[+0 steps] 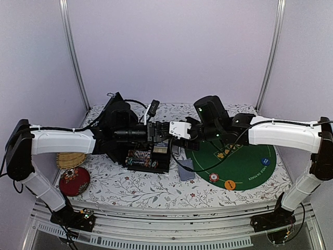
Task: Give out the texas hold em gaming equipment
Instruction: Pass from the left arm to the right, then place the poker chips pile in the big blind area, then pick up the pile of poker chips from the chip case.
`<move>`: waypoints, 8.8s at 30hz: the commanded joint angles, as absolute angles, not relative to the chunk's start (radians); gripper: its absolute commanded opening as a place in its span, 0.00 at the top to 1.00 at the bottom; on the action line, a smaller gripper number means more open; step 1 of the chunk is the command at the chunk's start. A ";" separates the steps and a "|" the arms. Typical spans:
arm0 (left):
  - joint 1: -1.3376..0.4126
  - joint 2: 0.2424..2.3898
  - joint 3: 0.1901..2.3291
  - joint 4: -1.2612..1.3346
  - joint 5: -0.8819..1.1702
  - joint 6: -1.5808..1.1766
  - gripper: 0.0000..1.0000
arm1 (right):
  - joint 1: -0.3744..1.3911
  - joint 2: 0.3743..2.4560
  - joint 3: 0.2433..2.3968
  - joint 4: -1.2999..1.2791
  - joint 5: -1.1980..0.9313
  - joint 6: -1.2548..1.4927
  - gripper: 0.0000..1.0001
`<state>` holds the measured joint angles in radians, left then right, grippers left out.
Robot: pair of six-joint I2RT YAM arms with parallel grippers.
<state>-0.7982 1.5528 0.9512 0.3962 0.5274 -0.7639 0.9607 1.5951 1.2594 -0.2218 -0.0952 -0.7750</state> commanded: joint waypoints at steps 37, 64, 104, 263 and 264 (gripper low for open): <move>-0.564 1.371 0.852 0.137 0.362 -0.395 0.14 | 0.146 1.427 0.905 -0.408 -0.151 -0.514 0.98; -0.545 1.519 0.923 0.170 0.423 -0.394 0.14 | 0.494 1.490 0.770 -0.511 -0.277 -0.849 0.98; -0.544 1.520 0.938 0.140 0.410 -0.386 0.14 | 0.654 1.782 1.076 -0.471 -0.304 -0.805 0.98; -0.755 2.350 1.817 -0.329 -0.277 -0.306 0.51 | 0.485 1.323 0.899 -0.092 -0.115 -0.037 0.02; -0.755 2.343 1.817 -0.330 -0.277 -0.304 0.51 | 0.485 1.326 0.899 -0.095 -0.114 -0.038 0.02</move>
